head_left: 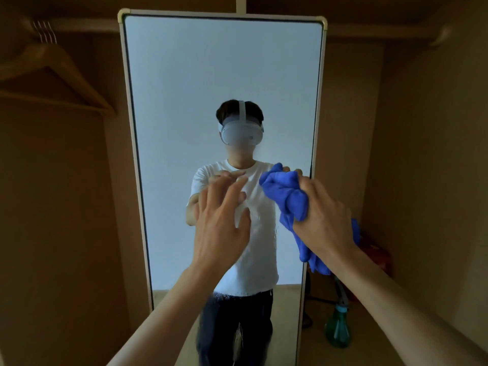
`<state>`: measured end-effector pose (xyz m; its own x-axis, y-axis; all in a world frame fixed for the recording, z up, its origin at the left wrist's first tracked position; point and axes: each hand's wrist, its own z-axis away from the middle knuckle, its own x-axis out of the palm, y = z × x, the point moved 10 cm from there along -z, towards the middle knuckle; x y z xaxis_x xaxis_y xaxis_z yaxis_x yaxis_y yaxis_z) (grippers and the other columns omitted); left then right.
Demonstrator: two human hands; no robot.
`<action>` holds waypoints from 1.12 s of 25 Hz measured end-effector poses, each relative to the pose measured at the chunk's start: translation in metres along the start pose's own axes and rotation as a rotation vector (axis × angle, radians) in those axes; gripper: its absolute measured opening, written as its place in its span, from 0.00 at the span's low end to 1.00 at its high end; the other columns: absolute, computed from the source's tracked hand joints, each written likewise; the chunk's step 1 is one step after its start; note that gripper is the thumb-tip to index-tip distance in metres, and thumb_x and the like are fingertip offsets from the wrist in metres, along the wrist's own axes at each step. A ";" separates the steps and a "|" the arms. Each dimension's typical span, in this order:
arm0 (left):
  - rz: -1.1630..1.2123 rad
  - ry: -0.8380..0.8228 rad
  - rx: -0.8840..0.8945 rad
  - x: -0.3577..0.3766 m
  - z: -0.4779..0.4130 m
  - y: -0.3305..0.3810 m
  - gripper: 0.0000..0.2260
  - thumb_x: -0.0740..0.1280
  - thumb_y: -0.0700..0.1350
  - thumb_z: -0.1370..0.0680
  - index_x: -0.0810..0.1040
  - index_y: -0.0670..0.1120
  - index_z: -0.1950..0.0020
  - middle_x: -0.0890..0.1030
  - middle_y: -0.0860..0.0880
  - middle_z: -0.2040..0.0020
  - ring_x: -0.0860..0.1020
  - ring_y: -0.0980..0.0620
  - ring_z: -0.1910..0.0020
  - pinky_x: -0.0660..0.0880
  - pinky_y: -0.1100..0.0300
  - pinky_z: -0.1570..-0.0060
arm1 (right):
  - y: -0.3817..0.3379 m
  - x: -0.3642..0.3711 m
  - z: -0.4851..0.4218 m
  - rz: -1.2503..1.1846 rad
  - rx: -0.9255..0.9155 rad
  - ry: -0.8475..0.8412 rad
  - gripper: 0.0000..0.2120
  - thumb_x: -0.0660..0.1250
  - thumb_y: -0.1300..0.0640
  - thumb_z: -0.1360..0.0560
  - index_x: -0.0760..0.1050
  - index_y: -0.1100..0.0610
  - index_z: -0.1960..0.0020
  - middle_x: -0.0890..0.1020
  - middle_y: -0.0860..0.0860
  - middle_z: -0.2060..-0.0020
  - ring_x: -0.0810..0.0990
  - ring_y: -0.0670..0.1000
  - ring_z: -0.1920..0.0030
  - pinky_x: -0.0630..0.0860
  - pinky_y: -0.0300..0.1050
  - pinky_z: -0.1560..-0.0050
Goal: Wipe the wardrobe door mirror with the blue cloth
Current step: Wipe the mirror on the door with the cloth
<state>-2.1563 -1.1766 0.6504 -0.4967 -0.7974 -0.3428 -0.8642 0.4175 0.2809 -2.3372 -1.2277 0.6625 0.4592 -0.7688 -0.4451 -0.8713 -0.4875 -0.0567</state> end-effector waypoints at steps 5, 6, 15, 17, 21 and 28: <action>-0.076 0.120 -0.157 -0.047 -0.004 -0.049 0.24 0.70 0.41 0.22 0.72 0.51 0.27 0.61 0.40 0.23 0.60 0.38 0.26 0.60 0.46 0.36 | 0.023 0.004 -0.022 -0.127 0.230 0.000 0.04 0.57 0.45 0.22 0.64 0.44 0.50 0.72 0.43 0.60 0.75 0.49 0.64 0.78 0.50 0.60; -0.087 0.134 -0.191 -0.055 -0.006 -0.058 0.24 0.70 0.42 0.22 0.71 0.50 0.26 0.59 0.38 0.22 0.59 0.36 0.25 0.61 0.42 0.33 | 0.029 0.003 -0.024 -0.161 0.272 0.019 0.07 0.54 0.43 0.22 0.64 0.45 0.51 0.72 0.45 0.61 0.75 0.49 0.64 0.78 0.52 0.59; 0.069 0.127 -0.354 -0.071 -0.022 -0.105 0.36 0.69 0.48 0.21 0.53 0.48 0.18 0.55 0.36 0.21 0.59 0.35 0.24 0.63 0.36 0.30 | 0.014 -0.018 -0.018 -0.112 0.300 0.251 0.17 0.59 0.47 0.21 0.73 0.59 0.43 0.79 0.53 0.57 0.79 0.54 0.61 0.75 0.49 0.60; 0.091 0.141 -0.352 -0.072 -0.022 -0.108 0.38 0.69 0.49 0.22 0.52 0.48 0.18 0.62 0.35 0.24 0.64 0.37 0.27 0.65 0.38 0.31 | 0.010 -0.018 -0.017 -0.091 0.311 0.274 0.15 0.58 0.48 0.21 0.72 0.58 0.43 0.79 0.52 0.58 0.78 0.52 0.62 0.74 0.48 0.62; 0.077 0.152 -0.353 -0.074 -0.021 -0.117 0.38 0.70 0.49 0.22 0.51 0.50 0.18 0.68 0.38 0.29 0.68 0.40 0.32 0.70 0.43 0.37 | 0.000 -0.006 -0.014 -0.112 0.346 0.270 0.15 0.66 0.55 0.29 0.70 0.54 0.43 0.77 0.52 0.56 0.74 0.51 0.61 0.69 0.48 0.64; 0.131 0.139 -0.337 -0.085 -0.017 -0.128 0.39 0.70 0.47 0.22 0.50 0.54 0.18 0.69 0.43 0.29 0.72 0.44 0.34 0.76 0.42 0.41 | -0.069 0.021 -0.030 -0.227 0.262 0.150 0.06 0.58 0.47 0.21 0.68 0.48 0.50 0.75 0.47 0.60 0.75 0.46 0.63 0.68 0.41 0.65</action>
<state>-2.0021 -1.1700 0.6583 -0.5655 -0.8078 -0.1663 -0.7076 0.3717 0.6010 -2.2623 -1.2228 0.6837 0.6492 -0.7147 -0.2603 -0.7501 -0.5450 -0.3746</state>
